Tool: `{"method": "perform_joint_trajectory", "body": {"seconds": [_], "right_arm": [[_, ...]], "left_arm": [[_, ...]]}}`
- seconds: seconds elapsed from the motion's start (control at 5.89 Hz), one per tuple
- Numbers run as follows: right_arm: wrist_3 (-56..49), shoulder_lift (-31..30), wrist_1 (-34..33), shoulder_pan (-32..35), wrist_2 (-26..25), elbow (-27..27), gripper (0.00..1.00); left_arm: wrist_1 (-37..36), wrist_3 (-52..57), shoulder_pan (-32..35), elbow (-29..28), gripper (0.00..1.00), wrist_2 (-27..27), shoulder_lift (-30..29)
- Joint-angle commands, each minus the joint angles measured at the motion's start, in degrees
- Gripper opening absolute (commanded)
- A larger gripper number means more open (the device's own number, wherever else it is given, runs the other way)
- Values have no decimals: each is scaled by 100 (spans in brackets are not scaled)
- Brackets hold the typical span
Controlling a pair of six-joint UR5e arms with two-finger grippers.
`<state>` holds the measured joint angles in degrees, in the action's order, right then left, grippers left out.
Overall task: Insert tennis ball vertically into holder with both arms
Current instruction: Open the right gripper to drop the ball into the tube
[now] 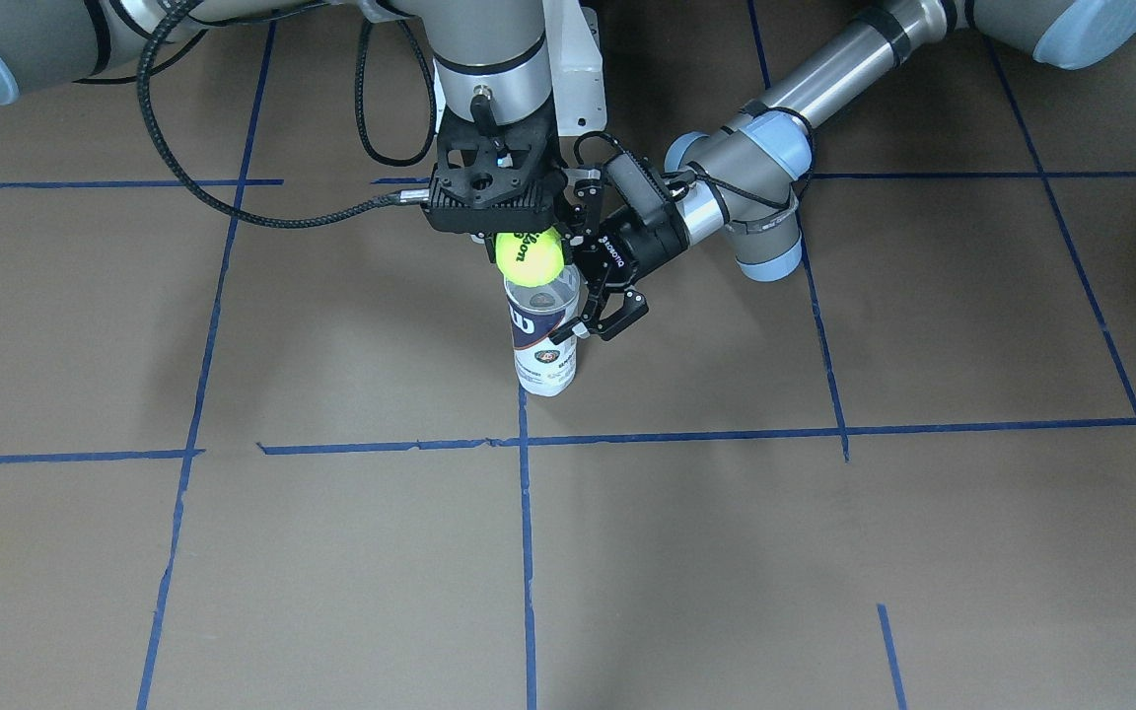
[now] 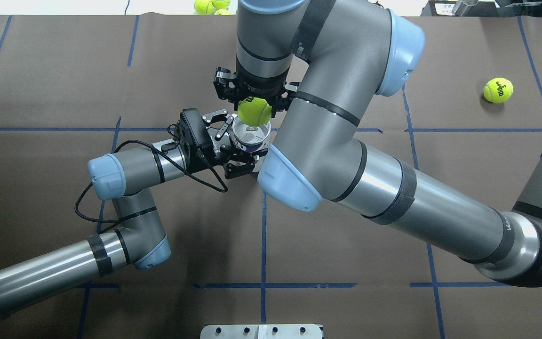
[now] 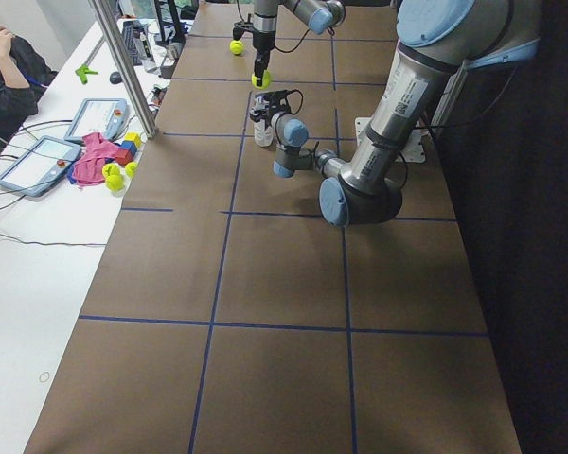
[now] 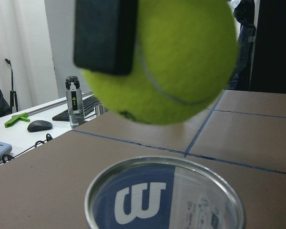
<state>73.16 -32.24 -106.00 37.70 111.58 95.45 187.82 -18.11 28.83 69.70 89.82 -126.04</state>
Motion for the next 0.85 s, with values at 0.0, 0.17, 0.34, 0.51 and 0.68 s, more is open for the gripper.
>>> {"method": "perform_joint_trajectory", "body": {"seconds": [0.0,0.17,0.34,0.51,0.68], "right_arm": [[128,-1,9,-122,-109,-9,54],[172,-1,9,-131,-110,-26,73],[163,-27,17,-131,-127,-35,93],[155,-27,18,-140,-127,-35,95],[154,-27,18,-132,-127,-44,95]], "left_arm": [[0,0,0,0,89,0,9],[9,0,0,0,89,0,9],[9,0,0,0,89,0,9],[9,0,0,0,89,0,9],[9,0,0,0,89,0,9]]}}
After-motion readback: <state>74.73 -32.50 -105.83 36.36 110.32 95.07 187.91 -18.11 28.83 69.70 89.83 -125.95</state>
